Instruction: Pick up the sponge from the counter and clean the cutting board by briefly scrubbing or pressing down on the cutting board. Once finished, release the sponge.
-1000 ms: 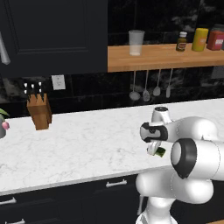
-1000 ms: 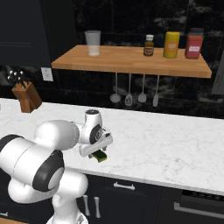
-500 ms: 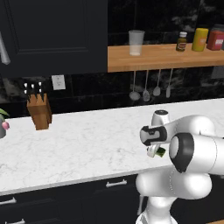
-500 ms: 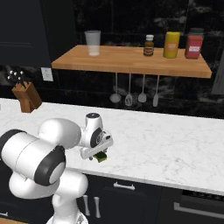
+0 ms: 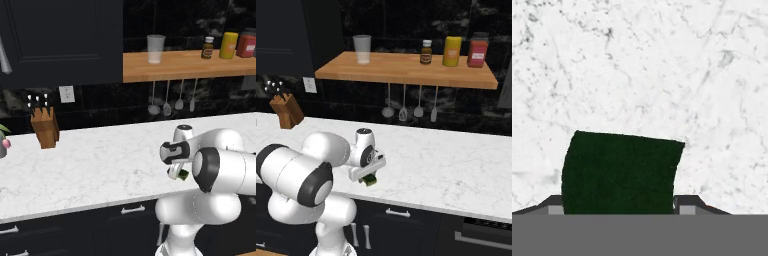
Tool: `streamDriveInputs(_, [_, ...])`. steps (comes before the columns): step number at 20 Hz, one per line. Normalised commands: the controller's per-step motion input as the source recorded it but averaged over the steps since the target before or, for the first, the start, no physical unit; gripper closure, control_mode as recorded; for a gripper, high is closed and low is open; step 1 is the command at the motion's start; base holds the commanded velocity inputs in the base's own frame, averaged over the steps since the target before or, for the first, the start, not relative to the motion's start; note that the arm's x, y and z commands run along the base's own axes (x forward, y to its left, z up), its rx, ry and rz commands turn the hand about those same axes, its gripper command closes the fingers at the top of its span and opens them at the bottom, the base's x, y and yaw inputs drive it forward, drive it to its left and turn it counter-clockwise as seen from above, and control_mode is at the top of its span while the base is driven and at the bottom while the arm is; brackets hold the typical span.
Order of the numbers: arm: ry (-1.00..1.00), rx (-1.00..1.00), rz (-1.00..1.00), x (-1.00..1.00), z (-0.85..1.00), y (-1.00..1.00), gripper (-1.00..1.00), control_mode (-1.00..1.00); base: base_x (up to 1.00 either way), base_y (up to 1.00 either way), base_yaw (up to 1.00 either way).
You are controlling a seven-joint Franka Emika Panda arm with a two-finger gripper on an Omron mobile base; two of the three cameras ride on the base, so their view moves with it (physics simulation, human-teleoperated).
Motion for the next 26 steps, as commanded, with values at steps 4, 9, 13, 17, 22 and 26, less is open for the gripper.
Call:
streamDriveInputs(4, [-0.06, 0.0, 0.0, 0.0, 0.07, -0.01, 1.0, -1.0, 0.0, 0.0, 0.0])
streamDriveInputs(9, [-0.08, 0.01, -0.02, 0.0, 0.52, -0.01, 1.0, -1.0, 0.0, 0.0, 0.0])
streamDriveInputs(13, [-0.07, 0.0, -0.09, 0.0, 0.79, -0.05, 1.0, -1.0, 0.0, 0.0, 0.0])
streamDriveInputs(17, [-0.03, 0.0, -0.11, 0.0, 0.89, 0.0, 1.0, -1.0, 0.0, 0.0, 0.0])
streamDriveInputs(22, [0.0, 0.0, -0.02, -0.02, 0.82, 0.0, 1.0, -1.0, 0.0, 0.0, 0.0])
streamDriveInputs(26, [0.0, 0.0, 0.0, -0.07, 0.55, 0.0, 1.0, -1.0, 0.0, 0.0, 0.0])
